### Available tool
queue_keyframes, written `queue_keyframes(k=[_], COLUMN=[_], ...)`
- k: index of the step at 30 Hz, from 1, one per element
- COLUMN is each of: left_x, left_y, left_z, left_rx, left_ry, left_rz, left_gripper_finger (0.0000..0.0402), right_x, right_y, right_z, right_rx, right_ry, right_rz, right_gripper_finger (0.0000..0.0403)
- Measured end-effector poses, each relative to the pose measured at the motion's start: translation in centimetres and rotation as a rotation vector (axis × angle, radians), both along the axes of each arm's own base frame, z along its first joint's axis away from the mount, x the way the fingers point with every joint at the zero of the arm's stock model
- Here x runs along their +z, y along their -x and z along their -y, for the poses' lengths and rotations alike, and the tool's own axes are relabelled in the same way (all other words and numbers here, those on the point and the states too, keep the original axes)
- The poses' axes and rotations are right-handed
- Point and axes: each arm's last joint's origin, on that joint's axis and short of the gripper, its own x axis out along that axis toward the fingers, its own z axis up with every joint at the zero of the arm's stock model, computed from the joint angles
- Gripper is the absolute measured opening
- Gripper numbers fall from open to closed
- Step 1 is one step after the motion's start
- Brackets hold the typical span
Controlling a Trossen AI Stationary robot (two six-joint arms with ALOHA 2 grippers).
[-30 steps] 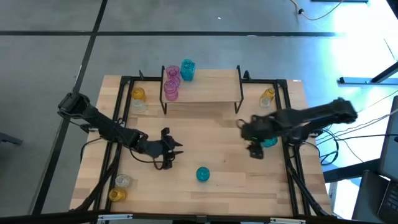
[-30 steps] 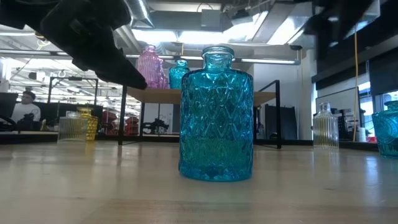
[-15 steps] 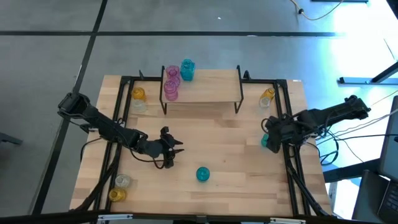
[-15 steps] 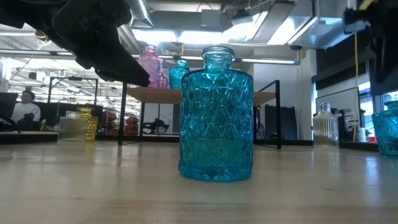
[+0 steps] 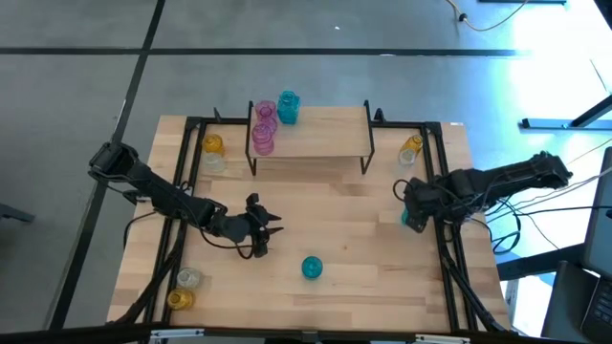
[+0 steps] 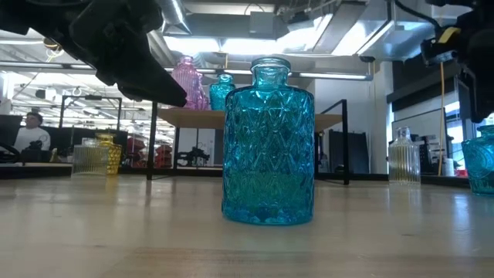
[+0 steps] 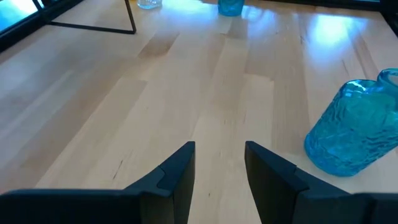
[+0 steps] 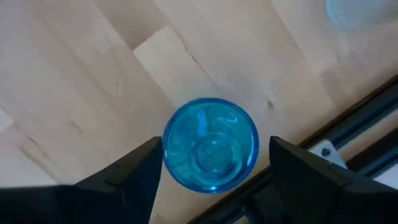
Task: Sort vases onto shelf
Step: Put the right blue flower vase on the shelf aligned with the other blue flower vase
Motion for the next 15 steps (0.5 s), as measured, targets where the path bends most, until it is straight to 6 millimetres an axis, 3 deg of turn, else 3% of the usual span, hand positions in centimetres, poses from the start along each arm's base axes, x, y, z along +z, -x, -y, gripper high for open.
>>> queue_keyframes(k=[9, 15], left_x=[0.0, 0.0], left_y=[0.0, 0.0], left_z=[0.0, 0.0], left_rx=[0.0, 0.0], left_ry=[0.001, -0.001], left_rz=[0.0, -0.001], left_gripper_finger=[0.0133, 0.0133], right_x=[-0.2, -1.2], right_y=[0.0, -1.1], right_z=[0.4, 0.6], right_rx=[-0.009, 0.01], right_ry=[-0.051, -0.074], right_rz=[-0.025, -0.103], right_gripper_finger=[0.0223, 0.0202])
